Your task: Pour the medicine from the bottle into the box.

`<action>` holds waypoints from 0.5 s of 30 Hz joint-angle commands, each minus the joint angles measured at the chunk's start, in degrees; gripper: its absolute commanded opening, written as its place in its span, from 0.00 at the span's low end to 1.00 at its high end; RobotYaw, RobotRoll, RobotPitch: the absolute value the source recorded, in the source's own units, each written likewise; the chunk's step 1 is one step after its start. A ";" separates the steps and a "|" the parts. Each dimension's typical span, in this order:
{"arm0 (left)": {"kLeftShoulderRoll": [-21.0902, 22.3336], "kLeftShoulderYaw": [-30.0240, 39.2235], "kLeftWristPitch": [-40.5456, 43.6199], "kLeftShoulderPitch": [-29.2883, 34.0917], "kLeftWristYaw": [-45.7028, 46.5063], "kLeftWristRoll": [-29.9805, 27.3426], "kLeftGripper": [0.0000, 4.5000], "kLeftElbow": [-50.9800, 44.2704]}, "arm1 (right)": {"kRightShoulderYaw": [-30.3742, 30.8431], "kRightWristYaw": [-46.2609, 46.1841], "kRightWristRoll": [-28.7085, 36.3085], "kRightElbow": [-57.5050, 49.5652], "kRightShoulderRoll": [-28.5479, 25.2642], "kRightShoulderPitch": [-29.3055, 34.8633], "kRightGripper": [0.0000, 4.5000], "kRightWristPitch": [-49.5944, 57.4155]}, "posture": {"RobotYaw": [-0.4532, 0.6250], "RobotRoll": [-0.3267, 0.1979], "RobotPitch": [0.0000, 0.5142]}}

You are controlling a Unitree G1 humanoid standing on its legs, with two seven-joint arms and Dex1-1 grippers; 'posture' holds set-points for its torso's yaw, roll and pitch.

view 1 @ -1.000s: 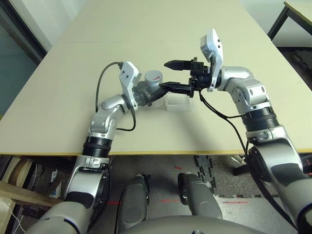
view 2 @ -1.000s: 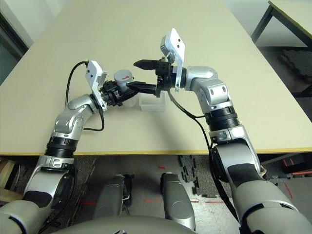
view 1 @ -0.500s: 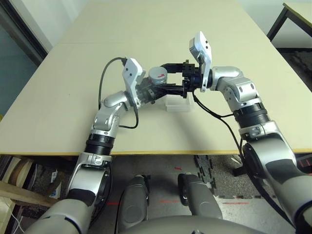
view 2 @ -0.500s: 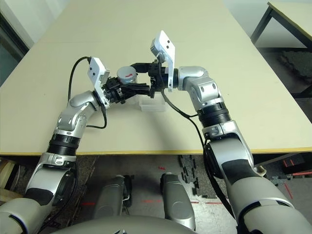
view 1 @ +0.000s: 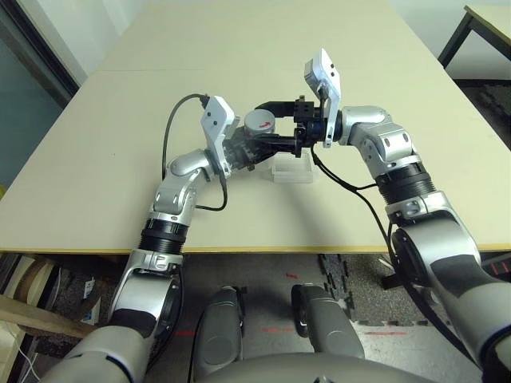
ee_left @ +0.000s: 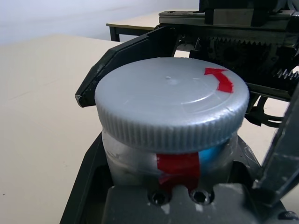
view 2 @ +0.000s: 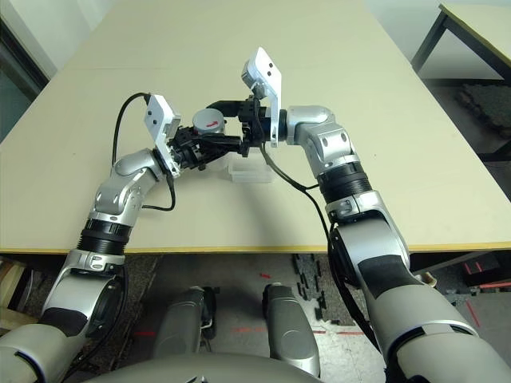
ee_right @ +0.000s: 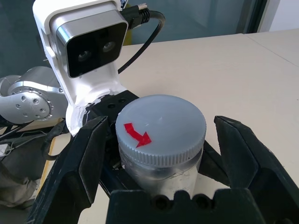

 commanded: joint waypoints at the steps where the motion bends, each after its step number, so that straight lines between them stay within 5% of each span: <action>1: -0.22 -0.69 -0.48 0.89 -0.12 0.62 0.59 1.07 | -0.91 -0.06 -0.34 0.61 0.04 -0.69 0.99 -0.49 | 0.26 0.62 0.21; 7: 0.03 -0.62 -0.53 1.12 -0.31 0.66 0.59 1.45 | -1.26 -0.14 -0.01 0.56 -0.05 -0.68 0.61 -0.14 | 0.25 0.62 0.21; 15: 0.23 -0.39 -0.12 1.39 -0.42 0.32 0.59 1.69 | -1.53 0.55 0.21 1.12 -0.42 -0.78 0.60 -0.08 | 0.25 0.62 0.22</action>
